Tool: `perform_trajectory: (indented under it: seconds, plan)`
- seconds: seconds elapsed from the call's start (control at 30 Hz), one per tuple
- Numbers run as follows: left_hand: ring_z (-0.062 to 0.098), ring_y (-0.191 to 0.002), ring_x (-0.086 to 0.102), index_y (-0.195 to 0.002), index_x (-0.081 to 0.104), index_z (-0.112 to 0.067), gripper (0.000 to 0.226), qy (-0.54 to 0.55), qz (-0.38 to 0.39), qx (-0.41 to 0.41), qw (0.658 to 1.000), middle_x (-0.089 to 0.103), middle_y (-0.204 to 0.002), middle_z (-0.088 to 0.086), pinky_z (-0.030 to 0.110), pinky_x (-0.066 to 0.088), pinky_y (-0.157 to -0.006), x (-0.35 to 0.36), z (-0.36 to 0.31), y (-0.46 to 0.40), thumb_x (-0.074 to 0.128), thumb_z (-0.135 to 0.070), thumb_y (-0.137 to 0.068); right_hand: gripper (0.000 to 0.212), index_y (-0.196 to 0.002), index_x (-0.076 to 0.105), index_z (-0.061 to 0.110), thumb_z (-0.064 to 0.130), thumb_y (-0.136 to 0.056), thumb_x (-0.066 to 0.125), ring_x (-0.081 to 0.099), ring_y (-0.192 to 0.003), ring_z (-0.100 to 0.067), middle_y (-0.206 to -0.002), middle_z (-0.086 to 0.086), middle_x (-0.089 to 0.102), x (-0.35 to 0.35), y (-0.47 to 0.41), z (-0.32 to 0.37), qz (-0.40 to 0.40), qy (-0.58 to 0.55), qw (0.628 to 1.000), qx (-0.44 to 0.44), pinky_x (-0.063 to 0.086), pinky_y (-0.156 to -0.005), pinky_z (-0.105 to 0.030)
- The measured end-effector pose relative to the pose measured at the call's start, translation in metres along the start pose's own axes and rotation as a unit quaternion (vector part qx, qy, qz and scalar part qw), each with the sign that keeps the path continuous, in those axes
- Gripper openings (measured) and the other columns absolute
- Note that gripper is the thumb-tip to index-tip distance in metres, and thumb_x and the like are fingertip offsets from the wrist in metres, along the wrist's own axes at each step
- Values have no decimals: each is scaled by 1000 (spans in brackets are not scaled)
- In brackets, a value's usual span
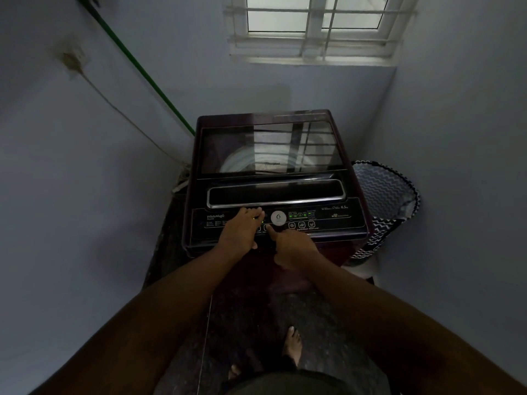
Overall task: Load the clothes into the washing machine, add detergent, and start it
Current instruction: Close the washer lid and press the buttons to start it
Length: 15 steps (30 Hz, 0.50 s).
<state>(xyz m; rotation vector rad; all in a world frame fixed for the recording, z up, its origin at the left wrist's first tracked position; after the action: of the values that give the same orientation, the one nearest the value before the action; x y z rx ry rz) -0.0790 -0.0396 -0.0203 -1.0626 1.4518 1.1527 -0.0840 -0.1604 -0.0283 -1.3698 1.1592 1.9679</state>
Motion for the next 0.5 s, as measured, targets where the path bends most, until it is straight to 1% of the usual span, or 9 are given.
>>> perform_trajectory:
  seconds: [0.07, 0.13, 0.23, 0.37, 0.43, 0.5]
  plan:
    - [22, -139, 28, -152, 26, -16, 102, -6, 7, 3, 1000, 24, -159, 0, 33, 39, -108, 0, -1, 0, 84, -24, -69, 79, -153, 14, 24, 29, -85, 52, 62, -89, -28, -100, -9, 62, -3, 2, 3, -15, 0, 1000, 11, 53, -76, -38]
    - [22, -138, 28, -152, 26, -16, 101, -13, 12, 3, 1000, 24, -159, 0, 34, 40, -108, -1, -2, 0, 84, -23, -69, 74, -153, 15, 23, 30, -87, 48, 63, -86, -28, -96, -9, 63, -6, 4, 6, -25, 6, 999, 20, 52, -73, -37]
    - [22, -138, 28, -151, 26, -16, 100, -17, 11, -4, 1000, 23, -158, 0, 36, 41, -108, -1, -4, 0, 84, -23, -69, 69, -153, 18, 18, 29, -90, 45, 63, -87, -27, -98, -9, 64, -10, 4, 13, -38, 16, 999, 20, 46, -67, -34]
    - [22, -139, 28, -151, 26, -15, 98, -14, 8, -9, 1000, 23, -159, 0, 35, 39, -110, -2, -5, 2, 83, -19, -71, 64, -151, 23, 13, 27, -93, 47, 64, -87, -26, -101, -9, 65, -9, 2, 18, -47, 4, 999, 26, 40, -63, -31]
    - [22, -139, 28, -151, 28, -15, 97, -7, 8, -11, 1000, 24, -159, 0, 36, 40, -108, -3, -5, 3, 83, -19, -71, 56, -144, 34, 10, 25, -92, 48, 65, -87, -26, -102, -10, 65, -8, -1, 20, -43, -17, 999, 26, 42, -64, -32]
    - [22, -139, 27, -150, 28, -15, 97, -5, 12, -12, 1000, 23, -159, 0, 37, 41, -107, -5, -6, 4, 83, -20, -70, 38, -125, 50, 7, 24, -92, 50, 66, -83, -27, -99, -9, 66, -10, -5, 23, -35, -43, 998, 20, 48, -66, -33]
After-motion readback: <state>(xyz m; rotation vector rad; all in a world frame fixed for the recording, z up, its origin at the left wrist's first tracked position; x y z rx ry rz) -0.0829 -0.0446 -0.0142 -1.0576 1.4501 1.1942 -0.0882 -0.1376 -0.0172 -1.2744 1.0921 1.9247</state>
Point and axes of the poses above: each hand's wrist, its own y-axis away from the middle knuckle, its own x-axis out of the palm, z = x × y, the point moved 7 cm from there along -y, towards the middle knuckle
